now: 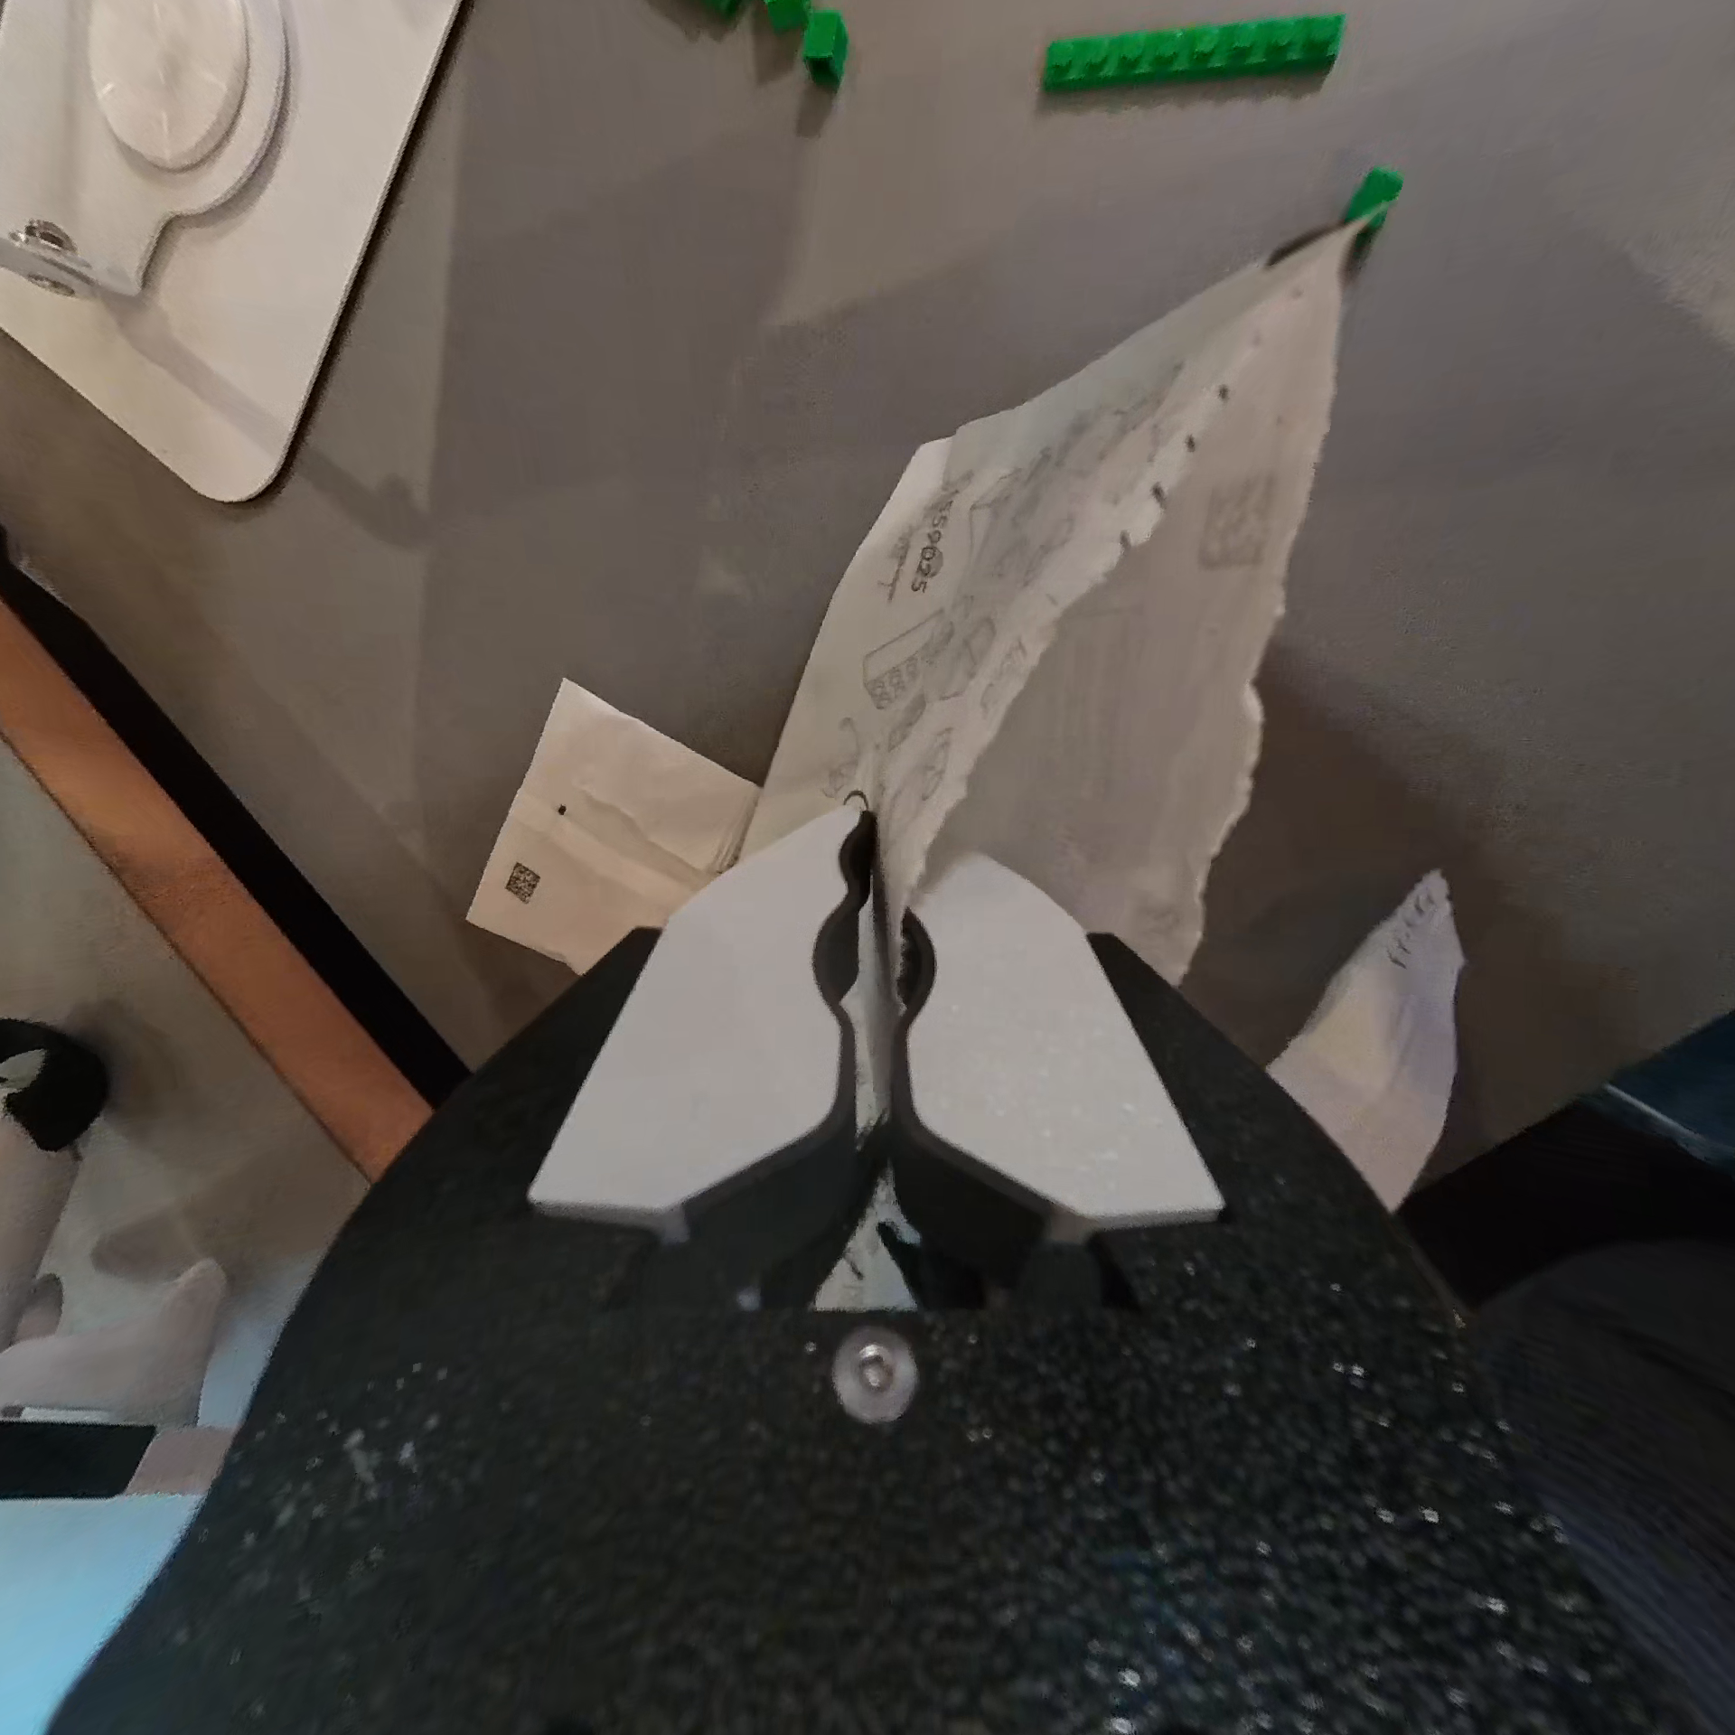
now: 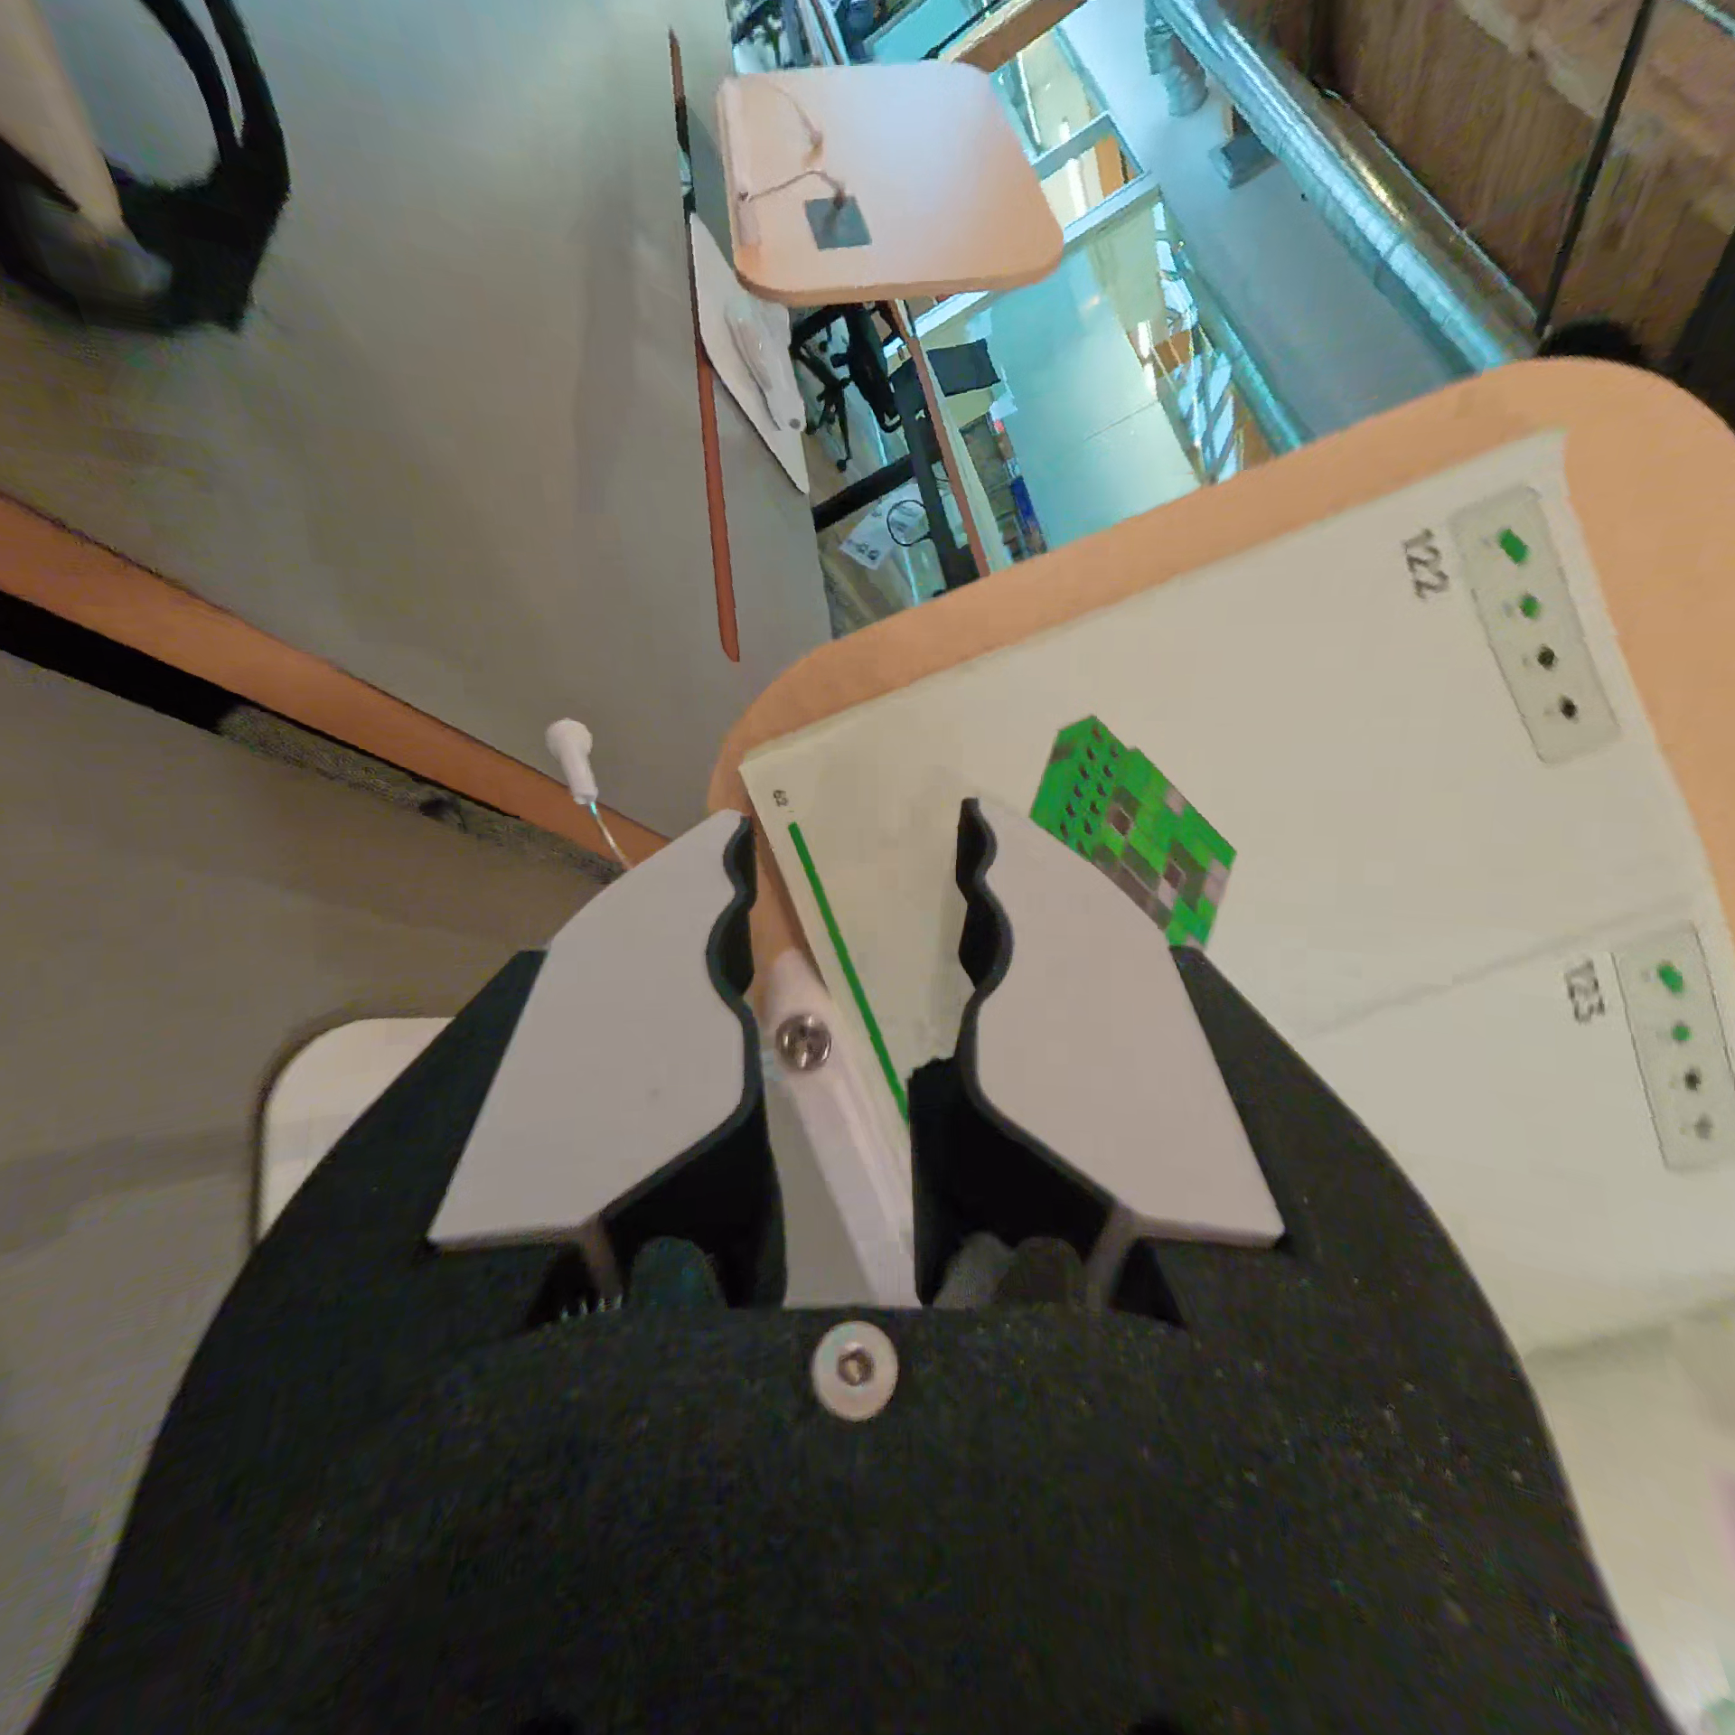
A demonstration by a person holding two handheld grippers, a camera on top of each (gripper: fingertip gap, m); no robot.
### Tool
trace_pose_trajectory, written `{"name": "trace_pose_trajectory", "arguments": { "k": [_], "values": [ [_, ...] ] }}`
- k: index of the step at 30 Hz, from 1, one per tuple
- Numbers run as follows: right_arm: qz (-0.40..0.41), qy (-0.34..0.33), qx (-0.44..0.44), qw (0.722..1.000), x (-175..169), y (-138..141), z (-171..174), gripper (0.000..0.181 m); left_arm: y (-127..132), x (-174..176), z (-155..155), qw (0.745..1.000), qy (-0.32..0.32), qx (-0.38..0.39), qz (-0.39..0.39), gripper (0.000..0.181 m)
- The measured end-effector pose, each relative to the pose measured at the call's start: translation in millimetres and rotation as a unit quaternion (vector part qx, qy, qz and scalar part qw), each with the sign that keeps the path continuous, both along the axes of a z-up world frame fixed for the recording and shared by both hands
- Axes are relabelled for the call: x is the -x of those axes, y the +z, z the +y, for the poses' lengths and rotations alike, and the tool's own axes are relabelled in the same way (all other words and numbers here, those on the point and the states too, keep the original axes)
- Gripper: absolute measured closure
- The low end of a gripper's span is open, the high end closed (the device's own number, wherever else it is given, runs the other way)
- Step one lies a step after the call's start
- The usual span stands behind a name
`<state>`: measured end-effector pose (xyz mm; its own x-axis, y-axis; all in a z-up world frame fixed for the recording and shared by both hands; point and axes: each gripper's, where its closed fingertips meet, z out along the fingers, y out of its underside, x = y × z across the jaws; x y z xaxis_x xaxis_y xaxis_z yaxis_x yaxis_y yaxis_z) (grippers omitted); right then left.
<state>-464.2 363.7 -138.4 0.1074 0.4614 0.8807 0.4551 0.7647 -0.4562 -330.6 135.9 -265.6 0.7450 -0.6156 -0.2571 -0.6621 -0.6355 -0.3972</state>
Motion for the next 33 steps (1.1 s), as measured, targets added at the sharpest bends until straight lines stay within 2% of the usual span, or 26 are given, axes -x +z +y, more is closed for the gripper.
{"name": "trace_pose_trajectory", "arguments": {
  "k": [9,23,33],
  "values": [
    [-0.041,0.002,-0.121,0.992,17.8,-9.1,4.5,0.141,-1.4,2.5,1.9,1.000,-0.004,-0.002,-0.020,0.181],
    [-0.029,0.005,-0.112,0.993,12.7,1.6,-5.0,0.144,-3.0,0.8,0.1,0.999,-0.007,0.006,-0.034,0.181],
    [-0.051,0.001,-0.096,0.994,11.2,-0.7,0.9,0.135,-3.5,-2.7,-0.9,0.999,-0.013,0.011,-0.038,0.181]
  ]
}}
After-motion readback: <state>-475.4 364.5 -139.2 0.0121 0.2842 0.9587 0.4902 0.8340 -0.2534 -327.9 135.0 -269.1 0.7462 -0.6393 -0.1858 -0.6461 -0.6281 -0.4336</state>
